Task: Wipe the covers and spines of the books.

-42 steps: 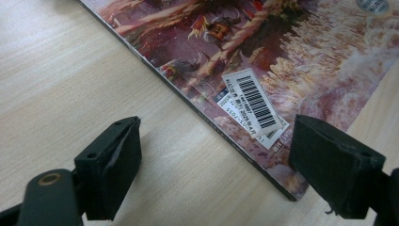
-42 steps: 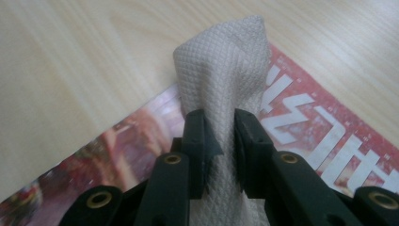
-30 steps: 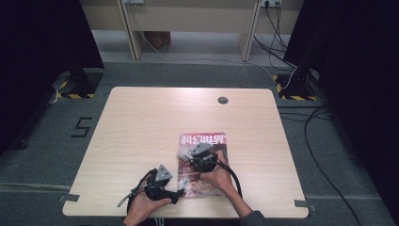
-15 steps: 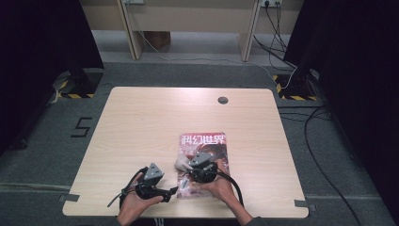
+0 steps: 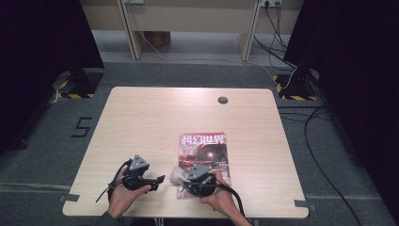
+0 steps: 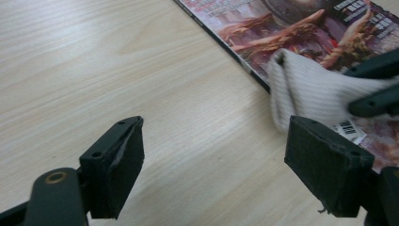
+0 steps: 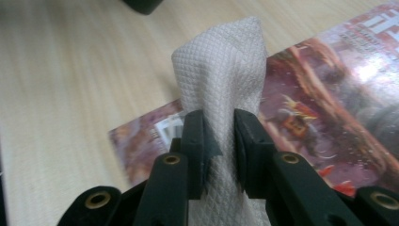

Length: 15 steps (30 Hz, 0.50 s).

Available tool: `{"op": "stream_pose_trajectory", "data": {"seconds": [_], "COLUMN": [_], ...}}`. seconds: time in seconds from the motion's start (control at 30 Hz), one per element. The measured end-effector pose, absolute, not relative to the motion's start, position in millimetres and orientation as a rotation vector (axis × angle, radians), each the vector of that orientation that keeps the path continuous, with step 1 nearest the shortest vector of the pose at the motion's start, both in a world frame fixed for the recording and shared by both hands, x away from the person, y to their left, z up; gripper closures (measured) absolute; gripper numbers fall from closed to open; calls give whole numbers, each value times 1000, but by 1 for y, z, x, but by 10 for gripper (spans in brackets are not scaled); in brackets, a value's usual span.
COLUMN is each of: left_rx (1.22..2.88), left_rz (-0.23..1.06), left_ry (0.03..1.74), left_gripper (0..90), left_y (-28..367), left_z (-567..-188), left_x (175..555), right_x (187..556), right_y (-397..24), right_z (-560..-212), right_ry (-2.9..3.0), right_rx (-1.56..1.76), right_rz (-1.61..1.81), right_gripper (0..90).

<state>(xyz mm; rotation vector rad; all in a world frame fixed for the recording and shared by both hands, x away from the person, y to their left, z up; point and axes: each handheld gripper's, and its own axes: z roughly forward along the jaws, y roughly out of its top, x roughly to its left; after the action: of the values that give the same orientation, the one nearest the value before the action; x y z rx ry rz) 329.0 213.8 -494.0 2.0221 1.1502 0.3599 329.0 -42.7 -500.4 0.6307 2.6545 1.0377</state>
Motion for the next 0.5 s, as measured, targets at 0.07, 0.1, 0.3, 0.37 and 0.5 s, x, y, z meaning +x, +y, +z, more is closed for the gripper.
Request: {"op": "stream_pose_trajectory", "data": {"seconds": [0.07, 0.1, 0.3, 0.37, 0.5], "left_rx": [2019, 2018, 2028, 2030, 2037], "left_rz": [362, 364, 364, 365, 360], "left_ry": [1157, 1158, 1149, 1145, 1143], "left_gripper": [195, 195, 195, 196, 195], "left_y": [215, 215, 213, 213, 212], "left_z": [-494, -494, -494, -495, -496], "left_x": [329, 329, 329, 328, 328], "right_x": [325, 324, 316, 314, 312], "right_y": [-42, -42, -44, -46, -55], "right_z": [-500, -500, -500, -500, -500], "right_ry": [2659, 2663, 2673, 2675, 2669], "right_rx": [628, 626, 605, 602, 630], "right_rz": [1041, 1042, 1049, 1054, 1051], "right_gripper": [754, 754, 754, 755, 755]}}
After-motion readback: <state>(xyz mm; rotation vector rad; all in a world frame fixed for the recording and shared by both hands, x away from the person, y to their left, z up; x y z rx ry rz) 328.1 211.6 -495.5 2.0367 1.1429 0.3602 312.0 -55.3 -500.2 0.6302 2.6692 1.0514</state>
